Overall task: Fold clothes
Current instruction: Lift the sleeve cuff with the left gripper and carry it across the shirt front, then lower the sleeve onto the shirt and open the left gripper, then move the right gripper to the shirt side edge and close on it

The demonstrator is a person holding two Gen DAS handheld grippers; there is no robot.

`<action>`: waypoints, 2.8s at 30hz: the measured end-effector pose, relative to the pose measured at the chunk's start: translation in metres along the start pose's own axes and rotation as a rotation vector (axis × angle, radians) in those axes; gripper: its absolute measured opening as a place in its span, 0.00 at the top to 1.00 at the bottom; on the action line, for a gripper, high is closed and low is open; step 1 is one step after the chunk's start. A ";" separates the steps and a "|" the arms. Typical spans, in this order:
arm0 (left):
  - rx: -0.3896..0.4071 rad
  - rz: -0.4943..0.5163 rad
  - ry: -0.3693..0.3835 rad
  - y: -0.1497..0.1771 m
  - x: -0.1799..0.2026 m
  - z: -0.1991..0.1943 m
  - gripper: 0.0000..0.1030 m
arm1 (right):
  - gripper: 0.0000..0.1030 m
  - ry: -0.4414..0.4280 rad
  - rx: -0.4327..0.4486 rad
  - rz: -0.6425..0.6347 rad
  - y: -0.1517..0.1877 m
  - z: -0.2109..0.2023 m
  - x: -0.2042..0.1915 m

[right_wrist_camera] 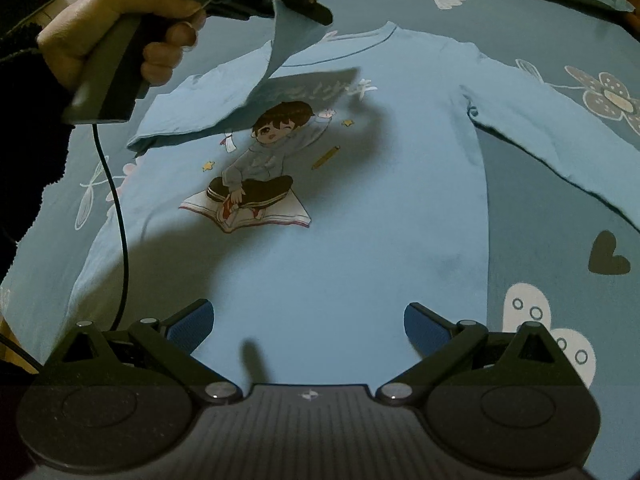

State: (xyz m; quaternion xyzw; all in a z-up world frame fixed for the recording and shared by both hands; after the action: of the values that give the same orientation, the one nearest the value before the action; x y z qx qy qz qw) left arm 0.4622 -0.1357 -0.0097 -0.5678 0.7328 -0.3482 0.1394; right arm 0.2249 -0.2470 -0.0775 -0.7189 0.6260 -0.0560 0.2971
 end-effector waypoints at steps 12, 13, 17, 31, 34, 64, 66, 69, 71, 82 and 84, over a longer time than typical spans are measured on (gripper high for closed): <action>-0.043 0.126 0.066 0.017 0.043 0.005 0.93 | 0.00 0.009 0.005 0.012 -0.003 -0.002 0.000; -0.050 0.133 0.068 0.018 0.045 0.008 0.93 | 0.00 0.009 0.005 0.014 -0.003 -0.002 0.000; -0.070 0.159 0.080 0.023 0.057 0.015 0.93 | 0.00 0.013 0.004 0.020 -0.003 -0.001 0.002; -0.062 0.323 0.178 0.040 0.083 0.004 0.51 | 0.00 0.028 0.002 0.039 -0.004 0.002 0.007; -0.048 0.341 0.208 0.040 0.083 -0.004 0.46 | 0.00 0.028 0.009 0.037 -0.005 0.001 0.007; -0.211 0.327 0.234 0.089 -0.011 -0.042 0.26 | 0.00 0.043 0.087 0.117 -0.014 -0.008 0.036; -0.210 0.239 0.173 0.096 -0.044 -0.049 0.25 | 0.00 0.076 0.113 0.089 -0.030 -0.007 0.034; -0.215 0.129 0.111 0.110 -0.079 -0.061 0.25 | 0.00 0.168 0.164 0.026 -0.061 -0.001 0.029; -0.224 0.079 0.087 0.118 -0.093 -0.065 0.24 | 0.00 0.225 0.195 -0.020 -0.087 0.008 0.023; -0.175 -0.039 0.078 0.145 -0.118 -0.080 0.21 | 0.00 0.486 0.113 -0.157 -0.134 0.074 0.016; -0.170 -0.048 0.088 0.145 -0.122 -0.079 0.19 | 0.00 0.502 0.127 -0.092 -0.127 0.062 0.027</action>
State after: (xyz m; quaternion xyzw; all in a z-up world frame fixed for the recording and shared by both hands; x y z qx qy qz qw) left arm 0.3468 0.0217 -0.0738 -0.5790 0.7514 -0.3126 0.0500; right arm 0.3689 -0.2452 -0.0730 -0.6902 0.6419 -0.2853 0.1740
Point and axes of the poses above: each gripper's, at about its wrist camera, not at the fingertips, and z roughly the way its jaws point, x to its right, y to its underside, the point moved 2 cm from there along z, roughly the way its jaws point, and after that the axes turned 1 degree about z, right-handed, at the moved point
